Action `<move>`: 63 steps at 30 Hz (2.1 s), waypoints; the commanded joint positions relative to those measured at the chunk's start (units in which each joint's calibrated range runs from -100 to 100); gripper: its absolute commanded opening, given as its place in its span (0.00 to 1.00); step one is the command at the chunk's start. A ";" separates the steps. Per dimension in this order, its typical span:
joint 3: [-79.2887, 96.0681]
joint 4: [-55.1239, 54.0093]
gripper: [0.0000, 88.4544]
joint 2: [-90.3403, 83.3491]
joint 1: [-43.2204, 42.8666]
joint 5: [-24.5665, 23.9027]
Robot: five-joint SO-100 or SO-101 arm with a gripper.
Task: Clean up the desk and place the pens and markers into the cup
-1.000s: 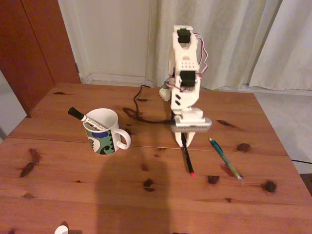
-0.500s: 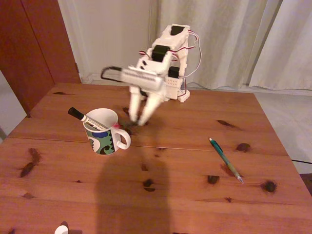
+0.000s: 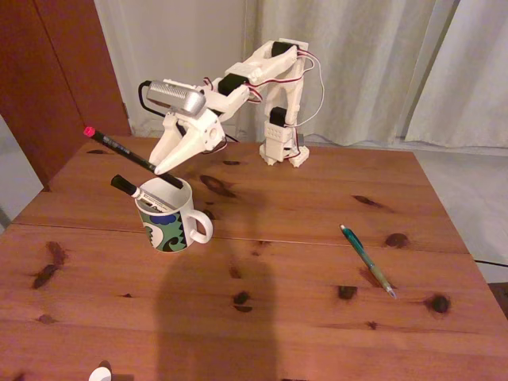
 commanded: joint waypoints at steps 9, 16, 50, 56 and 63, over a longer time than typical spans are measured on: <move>-0.56 -1.76 0.01 5.34 2.47 0.09; -0.56 -1.76 0.01 6.50 2.55 -0.07; -0.47 1.43 0.17 2.45 -5.58 2.81; -0.92 20.87 0.13 -7.57 -15.15 4.44; -0.56 43.58 0.13 -16.09 -26.24 4.54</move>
